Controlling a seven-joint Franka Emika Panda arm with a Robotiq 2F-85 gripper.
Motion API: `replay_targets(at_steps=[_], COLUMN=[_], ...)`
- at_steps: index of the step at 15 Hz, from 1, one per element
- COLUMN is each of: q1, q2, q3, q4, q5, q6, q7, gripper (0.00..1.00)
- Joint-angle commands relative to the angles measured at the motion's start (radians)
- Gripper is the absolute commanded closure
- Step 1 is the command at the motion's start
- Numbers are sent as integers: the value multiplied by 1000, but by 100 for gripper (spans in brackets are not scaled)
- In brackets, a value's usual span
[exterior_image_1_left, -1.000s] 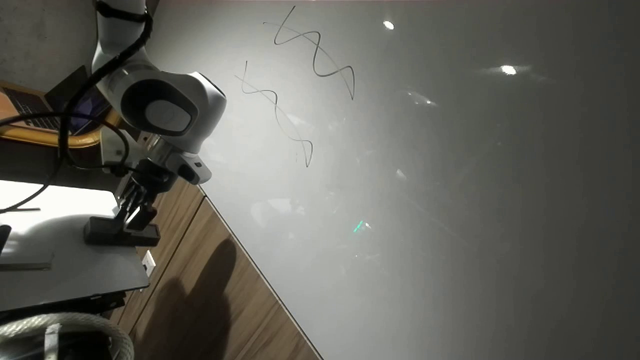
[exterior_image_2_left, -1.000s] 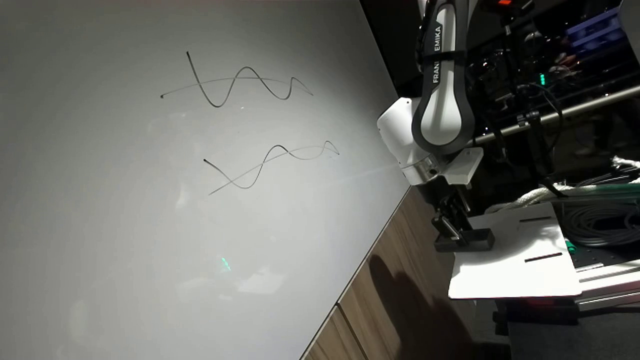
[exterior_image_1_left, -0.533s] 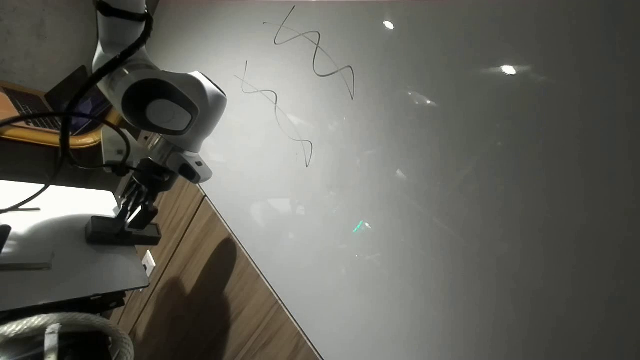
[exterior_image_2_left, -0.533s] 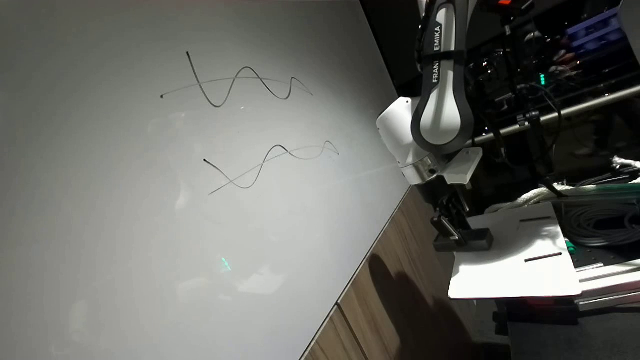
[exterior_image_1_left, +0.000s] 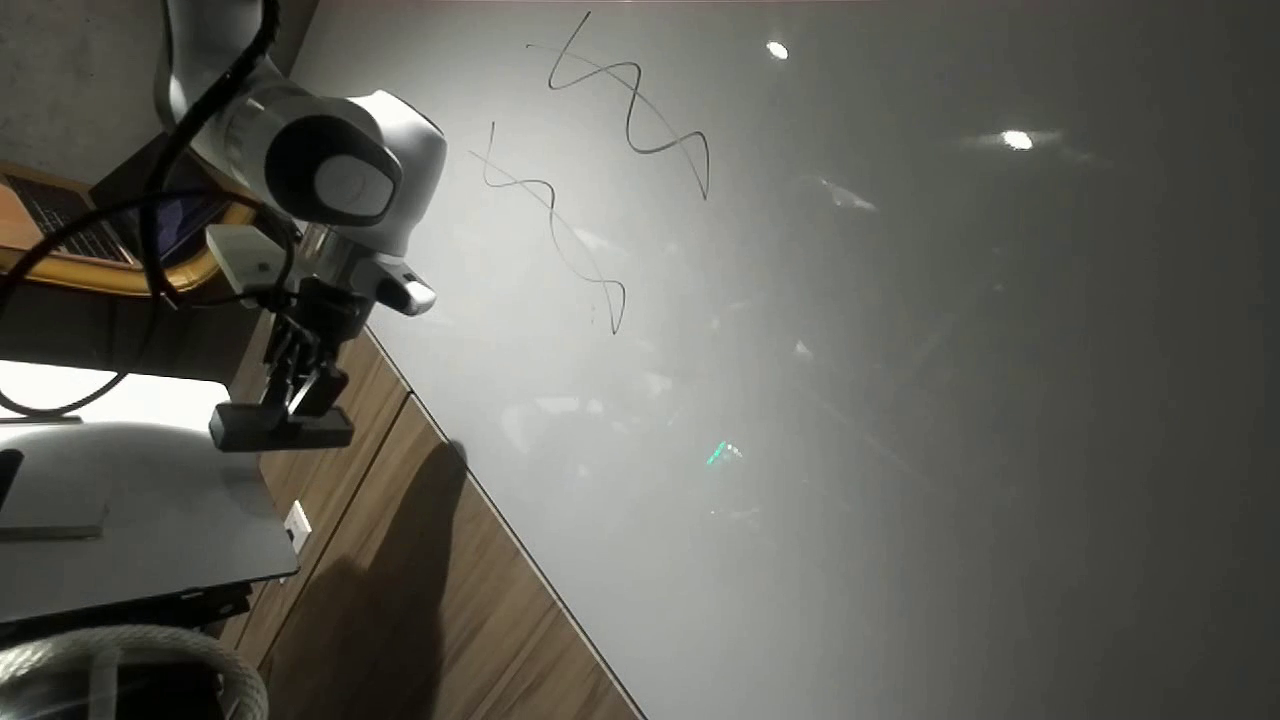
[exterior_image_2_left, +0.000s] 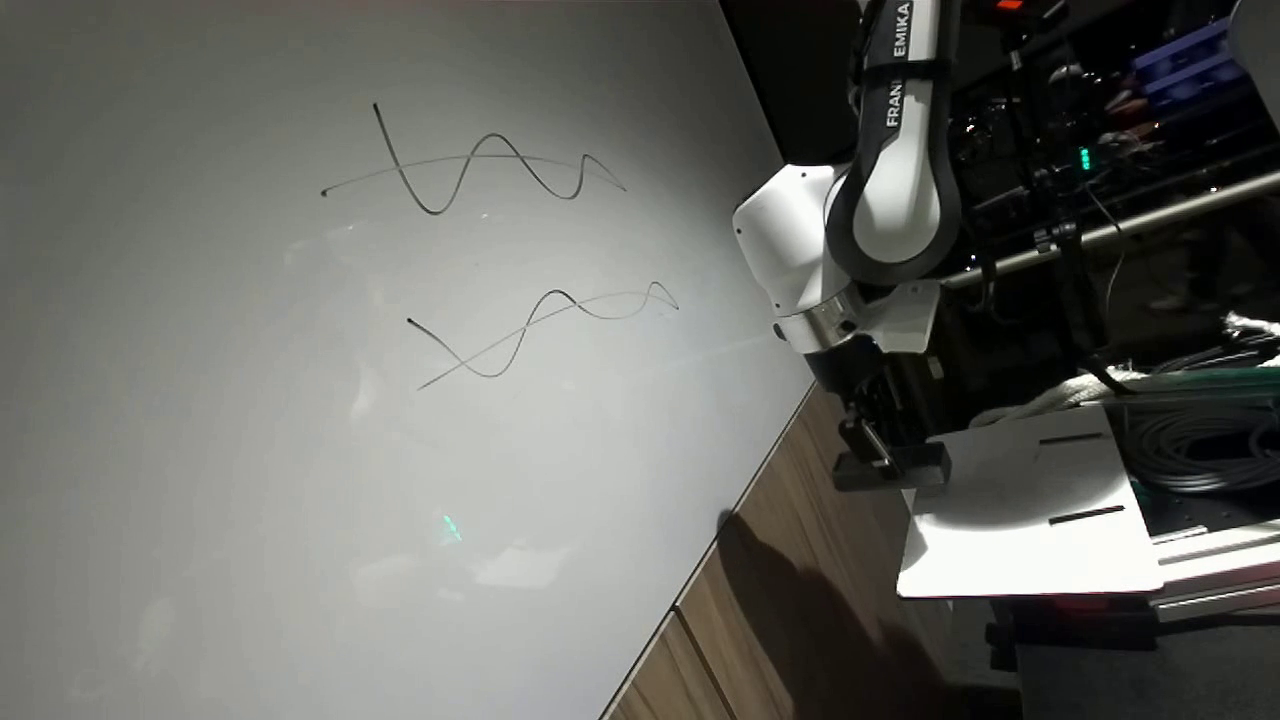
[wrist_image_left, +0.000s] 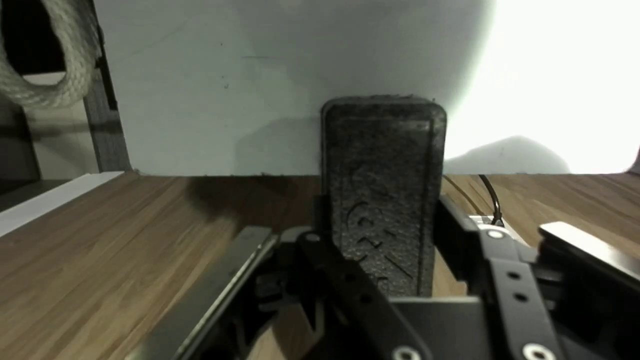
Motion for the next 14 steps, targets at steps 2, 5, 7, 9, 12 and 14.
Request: replay_targets(at_steps=[2, 5, 7, 9, 12, 14], q1=[24, 31, 27, 25, 27, 28], q2=[-109, -177, -205, -239, -268, -272], q3=[35, 76, 100, 125, 166, 197], q4=[-16, -1, 27, 62, 144, 204], q5=[-59, -56, -53, -56, -70, -94], q6=[-23, -43, -60, -84, -134, -173], q7=[37, 34, 27, 26, 27, 28], gripper=[72, 72, 72, 72, 72, 72])
